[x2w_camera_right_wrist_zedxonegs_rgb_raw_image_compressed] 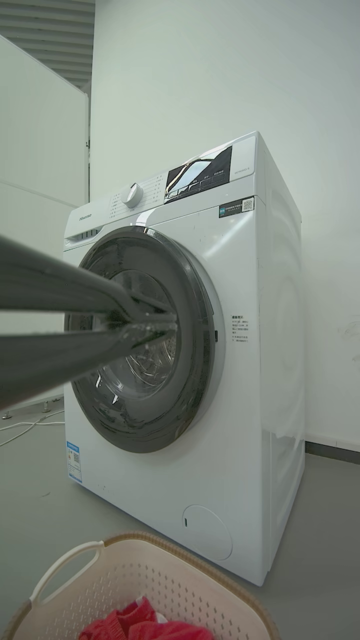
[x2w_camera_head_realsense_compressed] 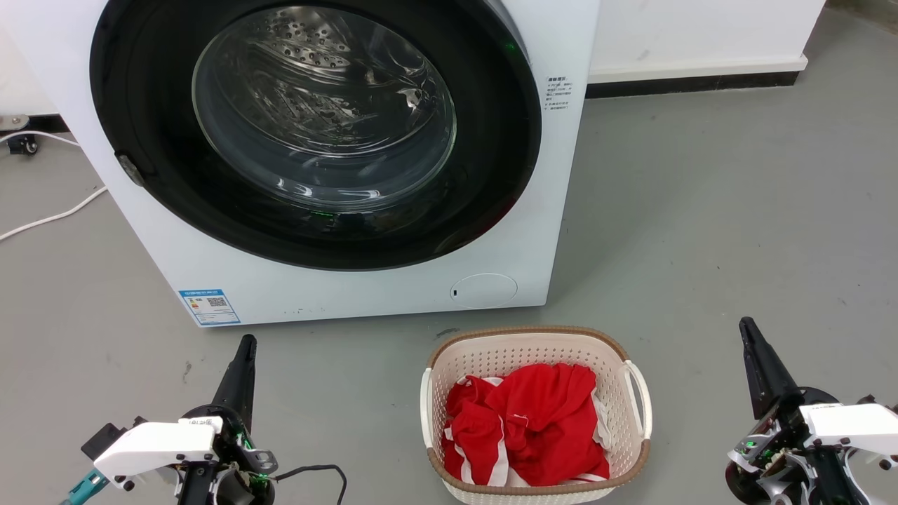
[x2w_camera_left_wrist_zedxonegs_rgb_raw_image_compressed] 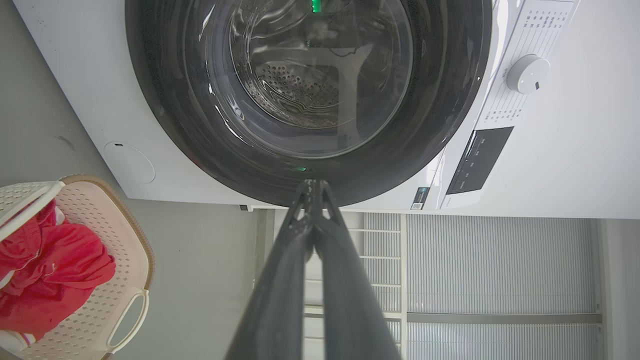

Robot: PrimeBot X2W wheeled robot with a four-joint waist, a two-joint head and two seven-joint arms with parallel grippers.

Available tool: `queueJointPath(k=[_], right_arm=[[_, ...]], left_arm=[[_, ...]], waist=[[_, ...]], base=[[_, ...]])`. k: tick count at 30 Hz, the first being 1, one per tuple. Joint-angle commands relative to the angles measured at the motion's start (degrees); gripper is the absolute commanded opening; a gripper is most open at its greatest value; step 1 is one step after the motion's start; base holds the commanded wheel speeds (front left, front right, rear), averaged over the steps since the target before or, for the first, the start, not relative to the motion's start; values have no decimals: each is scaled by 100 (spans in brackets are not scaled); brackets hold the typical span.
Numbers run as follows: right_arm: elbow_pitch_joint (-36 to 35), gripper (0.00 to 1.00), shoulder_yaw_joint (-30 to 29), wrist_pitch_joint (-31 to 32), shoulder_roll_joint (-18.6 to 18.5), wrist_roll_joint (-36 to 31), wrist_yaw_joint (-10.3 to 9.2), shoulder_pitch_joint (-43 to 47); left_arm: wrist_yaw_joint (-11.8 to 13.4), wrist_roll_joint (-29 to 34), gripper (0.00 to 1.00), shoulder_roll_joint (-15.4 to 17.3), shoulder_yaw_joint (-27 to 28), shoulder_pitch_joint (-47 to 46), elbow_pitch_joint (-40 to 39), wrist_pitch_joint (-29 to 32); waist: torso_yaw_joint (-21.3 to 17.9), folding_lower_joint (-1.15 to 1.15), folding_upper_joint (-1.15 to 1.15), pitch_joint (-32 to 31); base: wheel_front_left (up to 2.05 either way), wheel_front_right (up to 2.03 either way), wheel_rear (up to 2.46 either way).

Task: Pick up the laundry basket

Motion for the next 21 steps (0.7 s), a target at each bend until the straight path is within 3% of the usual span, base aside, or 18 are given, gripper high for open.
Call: queueJointPath(k=[1, 21], right_arm=[[3, 0, -3, 5, -11, 25, -2, -59], [3, 0, -3, 5, -11, 25, -2, -59]], left_arm=[[-28, -1, 0, 14, 11, -52, 1, 13], [-28, -1, 0, 14, 11, -52, 1, 13]], waist=[[0, 0, 0, 0], [0, 0, 0, 0]], base=[[0, 0, 0], [0, 0, 0]])
